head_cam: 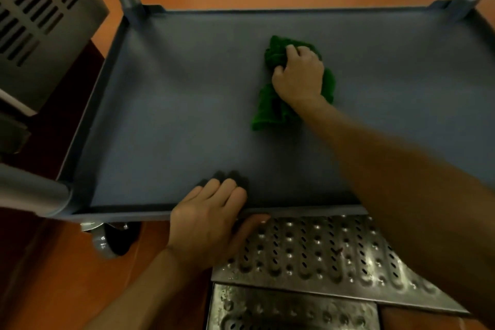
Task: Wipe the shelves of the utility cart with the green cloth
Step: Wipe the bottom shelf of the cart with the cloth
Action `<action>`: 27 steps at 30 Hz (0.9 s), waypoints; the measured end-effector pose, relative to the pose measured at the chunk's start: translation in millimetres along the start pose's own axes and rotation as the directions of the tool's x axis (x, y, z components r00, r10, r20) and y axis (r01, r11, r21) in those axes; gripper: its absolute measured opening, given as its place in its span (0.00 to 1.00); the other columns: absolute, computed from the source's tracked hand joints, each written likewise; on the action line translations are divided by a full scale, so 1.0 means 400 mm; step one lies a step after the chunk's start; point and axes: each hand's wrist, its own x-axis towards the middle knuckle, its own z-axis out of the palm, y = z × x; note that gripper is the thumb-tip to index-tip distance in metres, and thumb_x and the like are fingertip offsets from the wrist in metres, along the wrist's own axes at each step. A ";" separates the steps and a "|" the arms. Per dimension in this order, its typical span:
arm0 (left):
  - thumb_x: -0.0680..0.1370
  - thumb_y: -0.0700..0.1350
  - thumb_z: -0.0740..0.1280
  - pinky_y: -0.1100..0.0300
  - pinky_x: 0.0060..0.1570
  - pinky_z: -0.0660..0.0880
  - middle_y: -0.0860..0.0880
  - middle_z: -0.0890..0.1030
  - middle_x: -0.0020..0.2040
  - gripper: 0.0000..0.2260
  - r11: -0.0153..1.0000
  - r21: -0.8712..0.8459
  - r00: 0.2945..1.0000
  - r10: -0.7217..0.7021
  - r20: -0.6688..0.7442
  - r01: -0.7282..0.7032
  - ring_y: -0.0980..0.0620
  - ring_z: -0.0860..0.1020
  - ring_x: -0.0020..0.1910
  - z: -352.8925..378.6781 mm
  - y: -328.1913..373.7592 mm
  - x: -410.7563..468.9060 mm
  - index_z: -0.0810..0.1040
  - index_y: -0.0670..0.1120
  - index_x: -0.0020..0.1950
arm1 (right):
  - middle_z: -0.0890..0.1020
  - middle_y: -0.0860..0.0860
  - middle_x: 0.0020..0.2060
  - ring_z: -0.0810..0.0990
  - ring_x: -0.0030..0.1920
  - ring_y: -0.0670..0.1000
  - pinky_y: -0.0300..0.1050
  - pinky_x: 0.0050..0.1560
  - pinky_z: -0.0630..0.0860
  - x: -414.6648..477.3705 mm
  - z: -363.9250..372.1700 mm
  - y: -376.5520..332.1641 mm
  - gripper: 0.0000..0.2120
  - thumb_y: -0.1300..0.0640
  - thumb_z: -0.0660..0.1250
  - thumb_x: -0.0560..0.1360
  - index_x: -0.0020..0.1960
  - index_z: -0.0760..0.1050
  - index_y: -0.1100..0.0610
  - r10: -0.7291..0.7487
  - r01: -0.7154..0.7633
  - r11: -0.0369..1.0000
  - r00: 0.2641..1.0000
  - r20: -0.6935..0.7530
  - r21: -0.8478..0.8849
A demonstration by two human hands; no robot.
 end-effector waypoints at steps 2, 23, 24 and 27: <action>0.78 0.63 0.65 0.63 0.37 0.58 0.52 0.73 0.37 0.18 1.000 0.017 1.000 0.001 -0.012 -0.001 0.53 0.69 0.34 -0.002 0.000 0.007 0.74 0.49 0.40 | 0.67 0.60 0.73 0.64 0.73 0.61 0.55 0.74 0.58 -0.030 0.016 -0.058 0.28 0.50 0.60 0.77 0.75 0.65 0.57 -0.097 0.096 0.995 0.995 0.033 0.037; 0.79 0.65 0.59 0.63 0.31 0.65 0.54 0.72 0.38 0.20 0.999 -0.050 0.998 0.020 0.055 -0.018 0.54 0.71 0.36 -0.030 -0.011 0.022 0.74 0.49 0.41 | 0.70 0.57 0.71 0.67 0.71 0.60 0.59 0.69 0.67 -0.279 -0.111 0.167 0.25 0.51 0.59 0.75 0.71 0.70 0.55 -0.288 0.288 0.958 0.952 0.108 0.014; 0.79 0.65 0.59 0.62 0.31 0.66 0.54 0.72 0.38 0.20 0.998 -0.063 0.998 0.011 0.056 -0.008 0.54 0.71 0.36 -0.028 -0.010 0.021 0.74 0.49 0.41 | 0.71 0.58 0.70 0.68 0.70 0.61 0.60 0.68 0.67 -0.259 -0.113 0.188 0.25 0.51 0.58 0.75 0.71 0.70 0.55 -0.236 0.237 0.972 0.969 0.080 -0.003; 0.79 0.66 0.57 0.64 0.29 0.67 0.56 0.72 0.38 0.20 0.997 -0.080 0.997 -0.003 0.079 0.009 0.56 0.70 0.35 -0.024 -0.011 0.022 0.74 0.51 0.42 | 0.69 0.58 0.71 0.66 0.71 0.61 0.59 0.70 0.65 -0.190 -0.114 0.241 0.24 0.51 0.59 0.78 0.72 0.68 0.58 -0.066 0.068 0.996 0.997 0.025 -0.063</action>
